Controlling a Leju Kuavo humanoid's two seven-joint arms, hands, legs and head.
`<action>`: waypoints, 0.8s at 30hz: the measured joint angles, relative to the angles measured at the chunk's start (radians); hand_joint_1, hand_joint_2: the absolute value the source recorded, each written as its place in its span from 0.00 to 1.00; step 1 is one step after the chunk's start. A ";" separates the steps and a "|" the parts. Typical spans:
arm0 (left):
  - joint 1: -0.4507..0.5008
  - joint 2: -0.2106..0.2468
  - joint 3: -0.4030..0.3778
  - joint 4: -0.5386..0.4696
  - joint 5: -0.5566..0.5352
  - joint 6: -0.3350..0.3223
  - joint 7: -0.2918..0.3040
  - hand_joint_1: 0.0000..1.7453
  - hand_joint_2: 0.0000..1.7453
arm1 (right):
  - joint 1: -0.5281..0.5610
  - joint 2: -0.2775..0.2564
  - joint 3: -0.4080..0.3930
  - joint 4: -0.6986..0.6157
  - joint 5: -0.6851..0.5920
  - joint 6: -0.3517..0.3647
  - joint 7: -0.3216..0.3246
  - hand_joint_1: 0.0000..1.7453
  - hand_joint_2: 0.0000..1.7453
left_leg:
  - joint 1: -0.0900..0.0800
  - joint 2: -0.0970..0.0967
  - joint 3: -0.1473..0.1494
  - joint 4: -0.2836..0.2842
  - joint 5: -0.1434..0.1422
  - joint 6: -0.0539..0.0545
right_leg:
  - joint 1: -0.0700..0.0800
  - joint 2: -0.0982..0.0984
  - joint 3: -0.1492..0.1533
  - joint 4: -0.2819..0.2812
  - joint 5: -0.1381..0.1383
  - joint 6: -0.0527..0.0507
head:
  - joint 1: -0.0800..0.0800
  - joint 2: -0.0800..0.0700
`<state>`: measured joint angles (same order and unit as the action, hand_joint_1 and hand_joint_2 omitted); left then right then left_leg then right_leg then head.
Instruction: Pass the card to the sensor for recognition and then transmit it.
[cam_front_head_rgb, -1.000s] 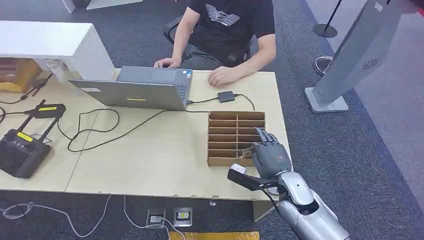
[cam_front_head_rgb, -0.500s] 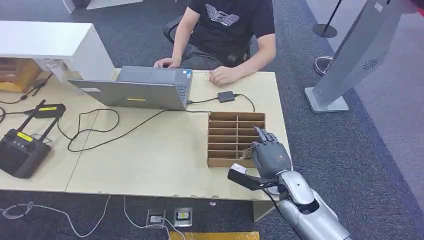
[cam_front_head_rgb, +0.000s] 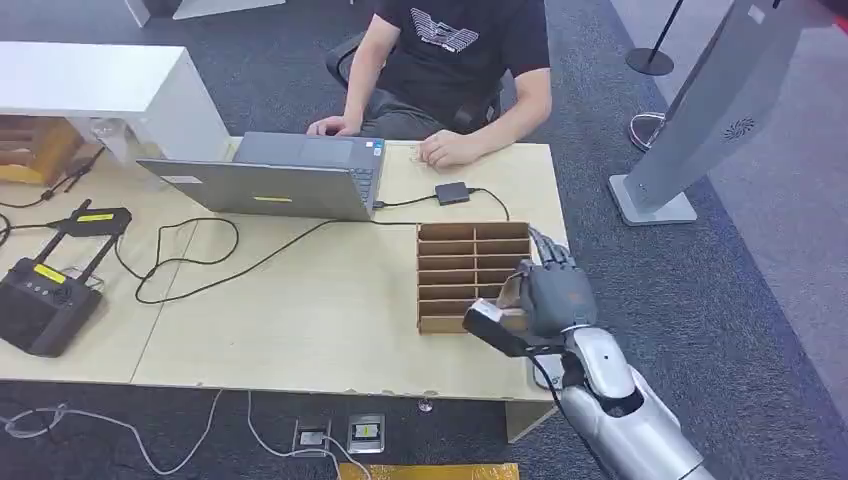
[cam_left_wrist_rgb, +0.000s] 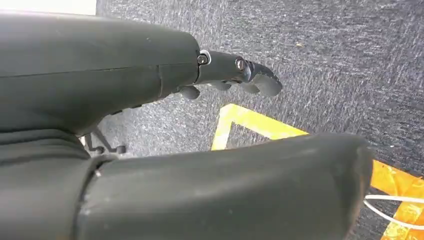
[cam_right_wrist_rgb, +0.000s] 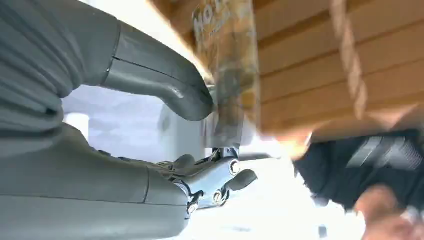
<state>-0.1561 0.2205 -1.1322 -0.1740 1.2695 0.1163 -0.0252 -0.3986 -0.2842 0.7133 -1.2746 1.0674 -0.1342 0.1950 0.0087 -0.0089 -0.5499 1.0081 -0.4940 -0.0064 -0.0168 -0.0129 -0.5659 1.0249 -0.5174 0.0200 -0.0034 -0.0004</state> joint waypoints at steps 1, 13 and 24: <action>0.000 0.002 -0.002 0.000 -0.001 -0.001 -0.002 0.00 0.00 | -0.013 0.000 -0.024 -0.037 0.013 0.015 0.000 1.00 1.00 | 0.000 0.000 0.000 0.000 0.000 0.000 | 0.000 0.000 0.000 0.000 0.000 0.000 | -0.001 0.000; 0.000 0.008 -0.023 0.000 -0.013 -0.012 -0.018 0.00 0.00 | -0.104 0.019 -0.214 -0.219 -0.039 0.033 -0.041 1.00 1.00 | 0.000 -0.001 0.001 0.000 0.001 0.000 | 0.000 0.000 0.000 0.000 0.000 0.000 | -0.001 0.000; -0.001 0.012 -0.046 0.000 -0.027 -0.008 -0.015 0.00 0.00 | -0.161 0.051 -0.233 -0.038 -0.011 -0.146 -0.077 1.00 1.00 | 0.000 -0.001 0.000 0.000 0.001 0.000 | 0.000 0.000 0.001 0.000 0.000 0.000 | 0.000 0.000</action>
<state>-0.1566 0.2327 -1.1784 -0.1736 1.2428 0.1087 -0.0401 -0.5591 -0.2331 0.4803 -1.3124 1.0563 -0.2803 0.1183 0.0089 -0.0095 -0.5497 1.0080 -0.4931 -0.0062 -0.0167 -0.0131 -0.5653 1.0250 -0.5170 0.0196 -0.0038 -0.0004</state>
